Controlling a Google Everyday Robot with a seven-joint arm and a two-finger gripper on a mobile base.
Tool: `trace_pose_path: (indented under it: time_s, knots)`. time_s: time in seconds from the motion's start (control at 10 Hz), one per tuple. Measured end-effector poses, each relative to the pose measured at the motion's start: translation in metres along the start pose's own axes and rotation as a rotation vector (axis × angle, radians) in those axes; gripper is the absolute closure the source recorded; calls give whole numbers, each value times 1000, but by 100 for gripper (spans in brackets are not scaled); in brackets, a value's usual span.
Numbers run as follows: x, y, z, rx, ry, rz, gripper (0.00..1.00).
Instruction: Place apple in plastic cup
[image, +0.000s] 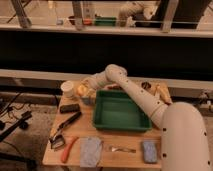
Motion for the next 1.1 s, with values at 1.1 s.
trace_pose_path:
  time_s: [1.1]
  knots:
    - [1, 1, -1, 2, -1, 1, 58]
